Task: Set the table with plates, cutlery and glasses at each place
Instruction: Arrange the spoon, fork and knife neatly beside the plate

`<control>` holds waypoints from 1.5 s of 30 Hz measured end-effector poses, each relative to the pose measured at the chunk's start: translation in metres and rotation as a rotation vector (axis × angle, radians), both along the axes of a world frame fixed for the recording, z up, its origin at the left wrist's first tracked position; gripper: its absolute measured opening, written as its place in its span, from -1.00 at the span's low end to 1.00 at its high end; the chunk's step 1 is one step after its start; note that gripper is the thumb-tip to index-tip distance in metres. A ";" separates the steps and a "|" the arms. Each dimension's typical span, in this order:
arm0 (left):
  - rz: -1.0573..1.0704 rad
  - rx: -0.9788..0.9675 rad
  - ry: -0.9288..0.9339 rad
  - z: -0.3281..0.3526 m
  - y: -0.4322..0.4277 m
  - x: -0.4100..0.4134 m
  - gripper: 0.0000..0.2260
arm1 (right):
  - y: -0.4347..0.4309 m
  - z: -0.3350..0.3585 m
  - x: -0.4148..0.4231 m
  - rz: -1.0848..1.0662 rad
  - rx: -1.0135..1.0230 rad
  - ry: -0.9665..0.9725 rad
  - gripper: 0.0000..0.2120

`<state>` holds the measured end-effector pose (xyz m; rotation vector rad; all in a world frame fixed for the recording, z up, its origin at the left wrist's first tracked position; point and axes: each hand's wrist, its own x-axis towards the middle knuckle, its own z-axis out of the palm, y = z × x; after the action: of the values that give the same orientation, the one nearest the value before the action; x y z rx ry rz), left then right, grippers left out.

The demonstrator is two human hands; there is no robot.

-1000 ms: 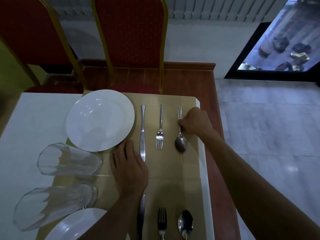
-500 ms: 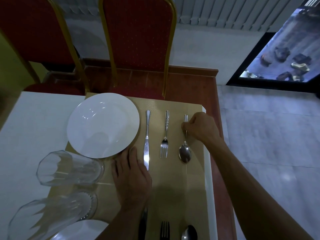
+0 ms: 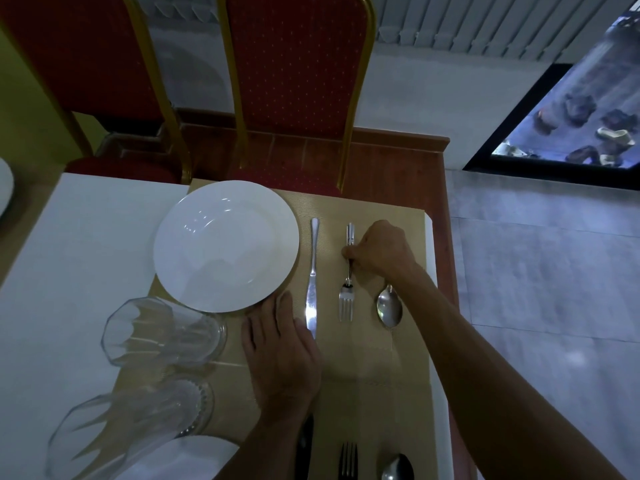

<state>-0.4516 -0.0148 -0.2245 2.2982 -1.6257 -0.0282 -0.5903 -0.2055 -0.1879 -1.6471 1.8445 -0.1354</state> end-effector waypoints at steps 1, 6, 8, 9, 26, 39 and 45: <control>-0.005 -0.002 0.002 0.000 0.000 0.000 -0.61 | 0.000 0.000 -0.001 -0.002 0.005 0.007 -0.64; 0.004 -0.029 0.003 -0.003 -0.001 0.000 -0.60 | 0.004 0.002 -0.005 -0.022 0.014 0.031 -0.60; 0.004 -0.033 0.004 -0.003 0.000 -0.001 -0.60 | 0.005 0.002 -0.006 -0.037 0.010 0.034 -0.61; 0.005 -0.037 0.005 -0.003 0.000 -0.001 -0.60 | 0.005 0.001 -0.007 -0.042 0.009 0.035 -0.62; 0.010 -0.009 0.000 -0.003 0.000 -0.001 -0.60 | 0.005 -0.005 -0.011 -0.041 -0.005 0.057 -0.65; 0.009 0.032 0.006 -0.002 -0.002 -0.001 -0.58 | 0.025 0.013 0.049 0.050 -0.093 -0.048 -0.68; 0.005 0.045 0.009 -0.002 -0.003 -0.001 -0.54 | 0.032 0.013 0.066 0.108 -0.026 0.053 -0.71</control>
<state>-0.4526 -0.0175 -0.2263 2.3322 -1.6308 -0.0746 -0.5238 -0.1734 -0.1747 -1.7794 1.7953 -0.0699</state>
